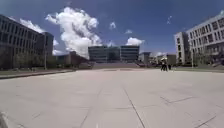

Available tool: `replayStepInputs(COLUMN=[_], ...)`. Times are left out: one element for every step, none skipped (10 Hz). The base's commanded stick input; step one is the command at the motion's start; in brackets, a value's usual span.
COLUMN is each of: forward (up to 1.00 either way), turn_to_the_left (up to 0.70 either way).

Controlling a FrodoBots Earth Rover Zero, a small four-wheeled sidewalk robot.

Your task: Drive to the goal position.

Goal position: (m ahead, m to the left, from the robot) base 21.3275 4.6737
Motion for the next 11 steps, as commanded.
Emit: replayStepInputs(forward=[0.70,0.70,0.70,0.70,0.70,0.70,0.70,0.70,0.70,0.70,0.70], turn_to_the_left=[0.00,0.00,0.00,0.00,0.00,0.01,0.11,0.34,0.28,0.01,0.00])
